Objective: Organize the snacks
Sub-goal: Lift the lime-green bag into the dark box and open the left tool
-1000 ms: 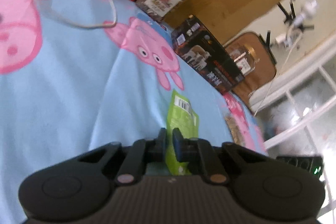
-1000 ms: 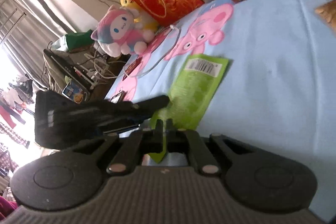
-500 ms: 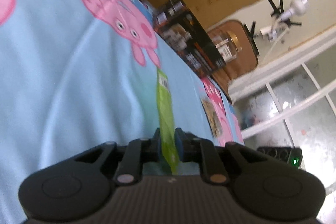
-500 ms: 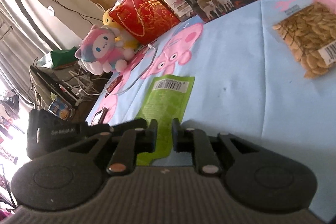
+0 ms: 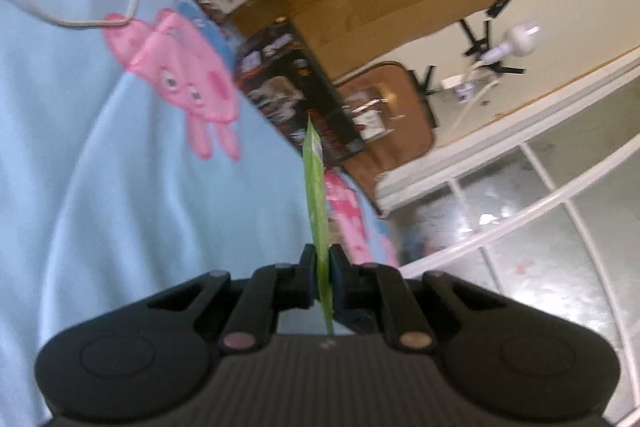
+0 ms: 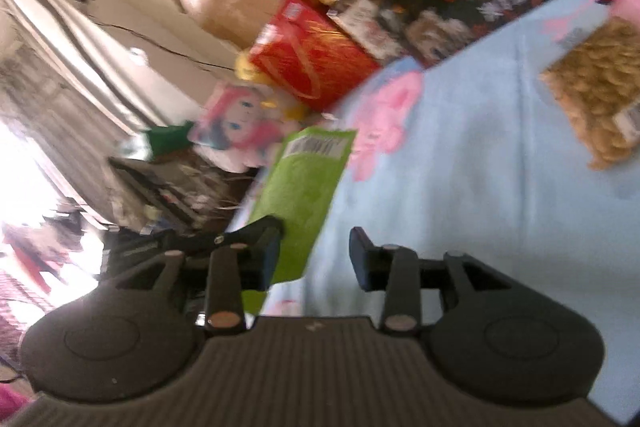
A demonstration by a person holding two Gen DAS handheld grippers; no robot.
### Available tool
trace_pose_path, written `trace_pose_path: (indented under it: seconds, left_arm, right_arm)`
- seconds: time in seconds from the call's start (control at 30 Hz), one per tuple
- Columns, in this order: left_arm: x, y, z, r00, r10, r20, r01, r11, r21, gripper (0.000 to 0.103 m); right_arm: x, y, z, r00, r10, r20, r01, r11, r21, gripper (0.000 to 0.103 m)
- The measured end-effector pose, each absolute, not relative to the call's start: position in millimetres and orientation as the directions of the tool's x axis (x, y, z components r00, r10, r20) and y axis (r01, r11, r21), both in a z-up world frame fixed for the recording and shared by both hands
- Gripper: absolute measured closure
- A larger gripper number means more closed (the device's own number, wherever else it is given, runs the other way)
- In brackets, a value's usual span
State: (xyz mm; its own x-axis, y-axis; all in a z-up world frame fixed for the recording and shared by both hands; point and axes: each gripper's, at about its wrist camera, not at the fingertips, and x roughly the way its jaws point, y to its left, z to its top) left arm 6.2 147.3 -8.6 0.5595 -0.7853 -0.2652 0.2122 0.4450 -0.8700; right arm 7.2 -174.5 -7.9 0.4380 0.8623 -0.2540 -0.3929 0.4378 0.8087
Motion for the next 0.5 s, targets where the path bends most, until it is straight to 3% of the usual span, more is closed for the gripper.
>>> trace_pose_path:
  seconds: [0.13,0.5]
  left_arm:
    - [15.1,134.7,0.3,0.554,-0.786,-0.273,0.233,0.461,-0.856,0.094]
    - [113.6,74.1,56.5,0.512,-0.781,-0.357,0.353,0.571,-0.742,0.089]
  right_arm:
    - [2.9,-170.0,2.1,0.438,0.864,-0.248,-0.451,0.45,0.771,0.084]
    - [47.1,-195.5,32.7,0.641,0.729,-0.239,-0.392,0.579,0.715,0.086]
